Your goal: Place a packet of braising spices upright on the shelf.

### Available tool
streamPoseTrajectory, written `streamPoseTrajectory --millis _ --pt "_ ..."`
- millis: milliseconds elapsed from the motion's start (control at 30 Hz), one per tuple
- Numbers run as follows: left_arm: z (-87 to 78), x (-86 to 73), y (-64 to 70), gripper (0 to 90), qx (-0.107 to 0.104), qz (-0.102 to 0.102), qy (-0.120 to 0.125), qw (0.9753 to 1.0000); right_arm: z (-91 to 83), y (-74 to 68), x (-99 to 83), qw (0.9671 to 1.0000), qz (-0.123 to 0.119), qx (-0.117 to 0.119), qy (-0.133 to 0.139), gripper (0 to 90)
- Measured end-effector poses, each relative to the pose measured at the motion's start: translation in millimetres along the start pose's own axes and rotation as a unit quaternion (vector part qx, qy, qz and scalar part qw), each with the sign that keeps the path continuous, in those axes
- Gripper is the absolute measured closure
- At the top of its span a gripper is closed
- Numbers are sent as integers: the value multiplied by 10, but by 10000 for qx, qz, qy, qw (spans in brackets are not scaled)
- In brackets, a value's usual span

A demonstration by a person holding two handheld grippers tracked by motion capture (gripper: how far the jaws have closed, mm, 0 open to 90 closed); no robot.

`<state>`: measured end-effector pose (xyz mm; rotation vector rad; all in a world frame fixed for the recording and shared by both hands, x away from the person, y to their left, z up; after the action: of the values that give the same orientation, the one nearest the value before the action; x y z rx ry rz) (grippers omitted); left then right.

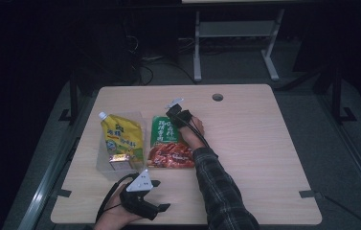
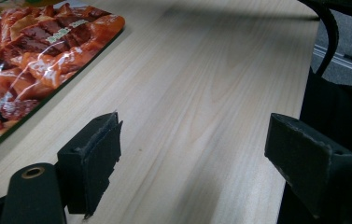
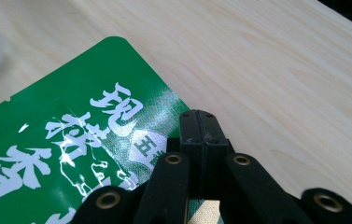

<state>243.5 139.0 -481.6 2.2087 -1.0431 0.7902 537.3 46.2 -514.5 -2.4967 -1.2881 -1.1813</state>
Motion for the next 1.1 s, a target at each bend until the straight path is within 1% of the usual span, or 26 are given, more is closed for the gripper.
streamPoseTrajectory --millis 133,200,233,300,367,433,500,533,567,633,767,867,967,1000,1100 --pt "1 2 4 178 -8 5 3 10000 -39 -88 -7 9995 -219 187 113 900" --pt "-3 1 2 178 -4 12 -2 10000 -71 -150 -21 9986 -443 251 170 900" --pt "-2 1 2 178 -6 10 2 10000 -85 -169 -28 9982 -502 281 181 900" --pt "0 0 4 178 -15 1 1 10000 -130 -227 -53 9968 -666 376 228 900" --pt "4 0 8 178 -21 -1 -1 10000 -176 -279 -80 9956 -767 463 264 900" --pt "9 -1 14 178 -26 -5 -8 10000 -236 -339 -118 9938 -906 565 307 900" --pt "11 -1 18 178 -15 -3 -23 10000 -335 -428 -189 9912 -1021 745 394 900" --pt "13 -1 19 178 -14 5 -32 10000 -335 -428 -189 9912 -1021 745 394 900" --pt "15 -2 21 178 -15 8 -35 10000 -362 -443 -215 9897 -1124 772 444 900" --pt "20 -3 26 178 -26 5 -33 10000 -429 -485 -270 9886 -1146 846 487 900" --pt "21 -3 18 178 -2 6 -43 10000 -582 -535 -405 9868 -1286 868 461 900" --pt "20 1 6 178 30 -24 -29 10000 -694 -535 -516 9861 -1355 862 429 900" --pt "23 4 -11 178 58 -25 -30 10000 -817 -507 -654 9867 -1332 826 433 900" --pt "25 4 -15 178 62 -17 -32 10000 -877 -482 -726 9868 -1341 809 422 900" --pt "31 8 -19 178 89 -17 -30 10000 -977 -447 -846 9875 -1290 799 426 900"
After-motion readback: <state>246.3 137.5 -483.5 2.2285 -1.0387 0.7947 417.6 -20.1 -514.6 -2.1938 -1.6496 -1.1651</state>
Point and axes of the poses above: each handheld gripper's, and its own axes: z roughly forward along the jaws, x roughly out of its top, y roughly to its right, the point moved 6 cm from there along z, roughly forward along the jaws, and after that the axes turned 11 degrees about -z, right-handed, at the moved point
